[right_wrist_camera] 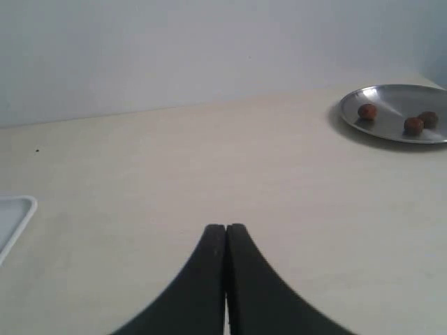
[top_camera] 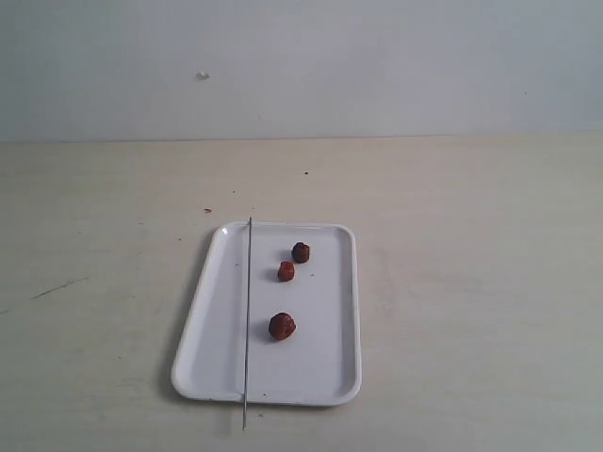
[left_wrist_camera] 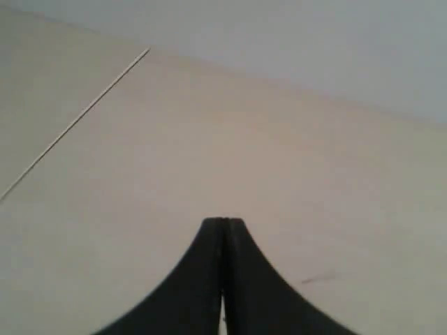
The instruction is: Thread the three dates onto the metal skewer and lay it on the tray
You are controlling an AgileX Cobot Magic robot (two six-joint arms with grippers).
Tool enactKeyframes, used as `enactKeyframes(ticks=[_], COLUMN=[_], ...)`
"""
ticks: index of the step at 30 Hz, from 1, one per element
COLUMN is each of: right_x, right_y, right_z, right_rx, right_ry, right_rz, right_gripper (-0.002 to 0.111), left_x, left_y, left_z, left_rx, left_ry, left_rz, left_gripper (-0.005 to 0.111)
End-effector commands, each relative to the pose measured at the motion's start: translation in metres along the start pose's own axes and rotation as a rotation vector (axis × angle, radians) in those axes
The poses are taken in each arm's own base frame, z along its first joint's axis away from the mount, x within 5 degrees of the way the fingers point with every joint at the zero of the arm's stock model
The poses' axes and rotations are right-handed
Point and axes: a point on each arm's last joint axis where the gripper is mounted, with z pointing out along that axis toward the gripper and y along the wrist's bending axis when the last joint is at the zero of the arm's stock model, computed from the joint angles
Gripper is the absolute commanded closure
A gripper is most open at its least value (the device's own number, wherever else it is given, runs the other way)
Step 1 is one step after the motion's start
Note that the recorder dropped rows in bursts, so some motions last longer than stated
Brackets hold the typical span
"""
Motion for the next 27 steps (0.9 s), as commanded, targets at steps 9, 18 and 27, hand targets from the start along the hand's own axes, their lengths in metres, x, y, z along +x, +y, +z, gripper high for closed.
enactKeyframes(ticks=[9,18,27], right_x=[0.001,0.001,0.001], right_y=[0.000,0.000,0.000], right_z=[0.000,0.000,0.000], right_rx=[0.004,0.004,0.004], right_ry=[-0.009,-0.009,-0.009], right_rz=[0.002,0.002,0.002], right_gripper=[0.108,0.108,0.108], left_x=[-0.018,0.015,0.031], left_y=[-0.036,-0.119,-0.172], left_z=[0.078,0.096,0.074], left_rx=[0.043,0.591,0.644], left_ry=[0.927,0.861,0.817], left_rz=[0.131,0.050,0.228], left_gripper=[0.107,0.107,0.107])
